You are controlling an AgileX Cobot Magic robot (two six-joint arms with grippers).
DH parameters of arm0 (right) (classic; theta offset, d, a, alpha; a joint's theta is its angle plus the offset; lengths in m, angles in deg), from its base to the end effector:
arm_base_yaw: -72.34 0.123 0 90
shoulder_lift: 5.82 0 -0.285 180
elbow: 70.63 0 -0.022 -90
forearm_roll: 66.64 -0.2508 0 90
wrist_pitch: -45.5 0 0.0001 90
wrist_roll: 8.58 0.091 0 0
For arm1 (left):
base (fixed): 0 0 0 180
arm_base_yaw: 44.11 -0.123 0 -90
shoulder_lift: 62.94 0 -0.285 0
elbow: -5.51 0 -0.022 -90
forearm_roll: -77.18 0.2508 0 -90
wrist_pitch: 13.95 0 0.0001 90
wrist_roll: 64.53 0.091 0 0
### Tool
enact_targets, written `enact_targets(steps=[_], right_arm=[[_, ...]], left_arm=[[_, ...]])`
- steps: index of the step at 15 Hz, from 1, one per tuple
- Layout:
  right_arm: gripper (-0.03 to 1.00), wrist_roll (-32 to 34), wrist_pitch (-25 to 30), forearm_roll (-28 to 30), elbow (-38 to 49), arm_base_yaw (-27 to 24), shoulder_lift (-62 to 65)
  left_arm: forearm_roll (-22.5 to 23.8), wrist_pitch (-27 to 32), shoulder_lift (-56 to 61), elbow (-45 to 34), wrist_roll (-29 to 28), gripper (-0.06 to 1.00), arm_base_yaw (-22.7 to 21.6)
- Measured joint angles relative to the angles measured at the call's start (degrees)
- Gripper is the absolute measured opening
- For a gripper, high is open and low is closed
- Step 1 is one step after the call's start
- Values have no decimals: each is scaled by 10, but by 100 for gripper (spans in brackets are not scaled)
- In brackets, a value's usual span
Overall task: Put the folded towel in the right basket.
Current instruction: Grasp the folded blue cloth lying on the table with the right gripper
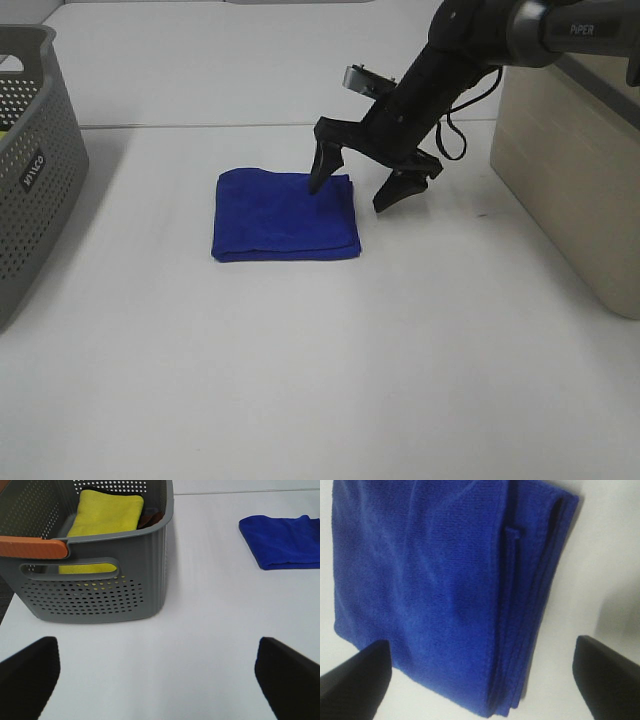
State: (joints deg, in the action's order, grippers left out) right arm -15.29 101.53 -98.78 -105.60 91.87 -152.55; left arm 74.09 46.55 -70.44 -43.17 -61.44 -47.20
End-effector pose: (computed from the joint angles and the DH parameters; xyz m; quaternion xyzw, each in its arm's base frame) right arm 0.4605 0.2060 0.1286 -0.0909 0.9599 0.2546 0.0742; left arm -0.0050 -0.0045 0.2772 0.0010 0.8509 0.0014 0.5254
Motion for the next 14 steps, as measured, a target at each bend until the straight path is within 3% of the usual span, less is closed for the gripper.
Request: enact_targets(steps=[9, 11, 14], right_arm=[[90, 2, -18, -62, -18, -20, -52], [82, 2, -18, -105, -19, -5, -65], [62, 2, -29, -141, -22, 41, -82]], left_arm=[[0, 0, 0, 0, -2, 99, 0], [0, 0, 0, 0, -2, 99, 0], [0, 0, 0, 0, -2, 99, 0]])
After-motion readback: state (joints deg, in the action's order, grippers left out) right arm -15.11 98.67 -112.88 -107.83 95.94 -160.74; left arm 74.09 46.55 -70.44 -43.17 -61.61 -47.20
